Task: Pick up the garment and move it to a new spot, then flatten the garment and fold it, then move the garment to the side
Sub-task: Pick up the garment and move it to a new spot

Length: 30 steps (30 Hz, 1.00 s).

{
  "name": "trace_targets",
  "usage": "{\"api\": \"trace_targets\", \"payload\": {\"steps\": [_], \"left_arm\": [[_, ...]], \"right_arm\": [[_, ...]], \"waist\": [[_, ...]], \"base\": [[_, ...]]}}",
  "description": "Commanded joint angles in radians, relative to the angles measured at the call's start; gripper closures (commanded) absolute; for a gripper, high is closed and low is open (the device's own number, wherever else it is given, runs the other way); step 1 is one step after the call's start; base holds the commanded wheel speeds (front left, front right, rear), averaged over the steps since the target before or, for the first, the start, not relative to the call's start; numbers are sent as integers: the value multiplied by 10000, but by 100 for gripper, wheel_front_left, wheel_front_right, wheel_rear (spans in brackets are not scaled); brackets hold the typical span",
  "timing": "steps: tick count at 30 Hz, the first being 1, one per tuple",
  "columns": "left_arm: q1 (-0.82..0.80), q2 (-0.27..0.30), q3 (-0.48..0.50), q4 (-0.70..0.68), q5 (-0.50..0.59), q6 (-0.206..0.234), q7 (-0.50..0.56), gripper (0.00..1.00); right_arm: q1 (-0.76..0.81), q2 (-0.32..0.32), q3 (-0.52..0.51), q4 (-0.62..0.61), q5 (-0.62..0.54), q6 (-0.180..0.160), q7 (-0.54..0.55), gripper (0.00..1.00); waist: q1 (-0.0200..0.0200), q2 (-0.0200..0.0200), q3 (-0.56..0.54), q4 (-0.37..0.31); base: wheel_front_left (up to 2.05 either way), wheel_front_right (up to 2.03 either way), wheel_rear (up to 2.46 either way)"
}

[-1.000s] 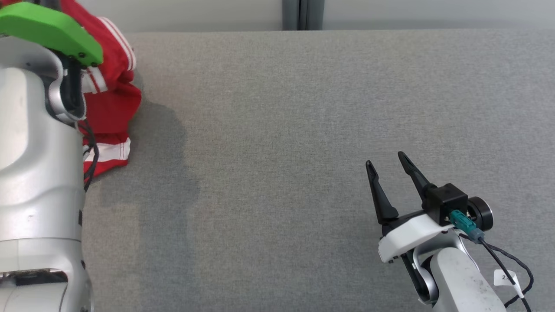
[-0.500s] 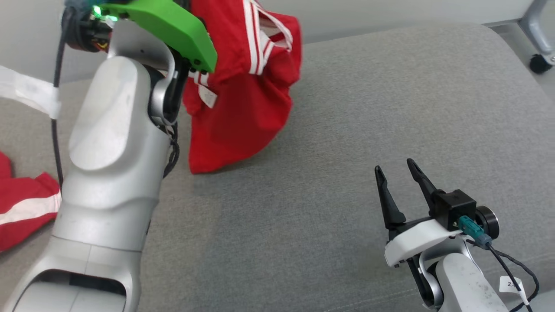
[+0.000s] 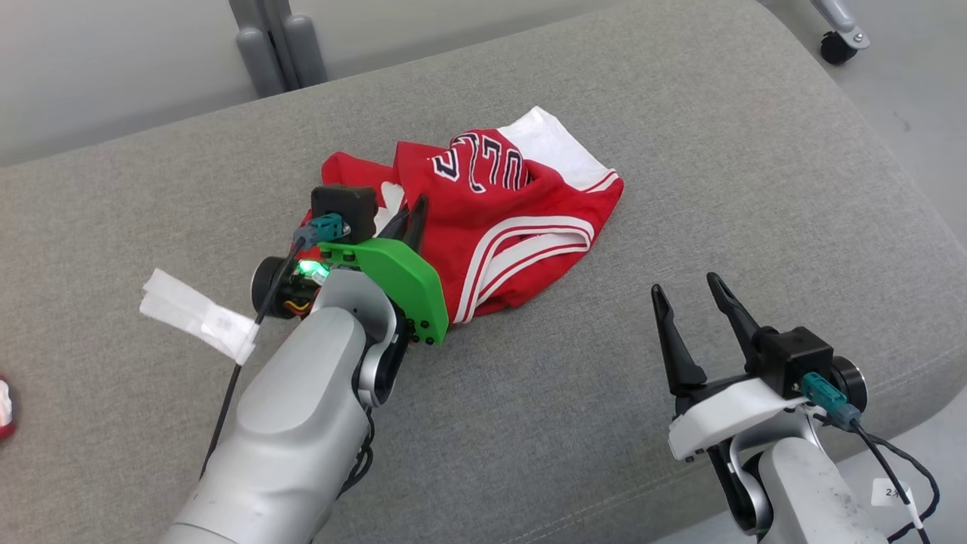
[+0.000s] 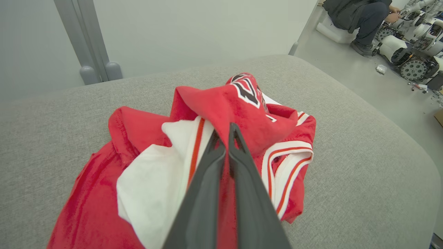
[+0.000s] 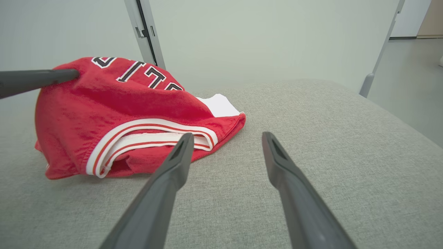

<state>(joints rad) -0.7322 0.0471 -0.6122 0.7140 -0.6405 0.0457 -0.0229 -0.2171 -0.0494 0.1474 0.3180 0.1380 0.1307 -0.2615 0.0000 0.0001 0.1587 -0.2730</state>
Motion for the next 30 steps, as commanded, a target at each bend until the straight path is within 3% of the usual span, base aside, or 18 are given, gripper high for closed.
{"api": "trace_targets", "payload": {"steps": [1,7,10,16,21,30], "left_arm": [[151,64,-71,87,-231,46,-242,0],[645,68,-58,-47,-585,-96,-1889,0],[1003,457,209,-521,-136,67,-2360,0],[2832,1044,1895,-3197,1233,503,-2409,0],[4632,1190,3095,-4505,2324,224,-2414,0],[6434,957,4577,-4717,3224,-465,-2416,0]], "right_arm": [[-47,-20,-64,-38,32,1,-49,0],[179,-20,-531,-87,-178,1,-50,0],[317,-23,-781,-135,-351,1,-48,0],[597,-23,-1353,-223,-703,1,-43,0],[832,-23,-1578,-291,-913,1,53,0],[1212,-23,-1595,-442,-1025,1,302,0]], "waist": [[0,-1,57,-5],[0,-1,-228,549],[0,-1,-428,917],[0,-1,-906,1775],[0,-1,-1291,2287],[0,-1,-1550,2600]], "base": [[0,0,0],[0,0,0],[0,0,0],[0,0,0],[0,0,0],[0,0,0]]}}
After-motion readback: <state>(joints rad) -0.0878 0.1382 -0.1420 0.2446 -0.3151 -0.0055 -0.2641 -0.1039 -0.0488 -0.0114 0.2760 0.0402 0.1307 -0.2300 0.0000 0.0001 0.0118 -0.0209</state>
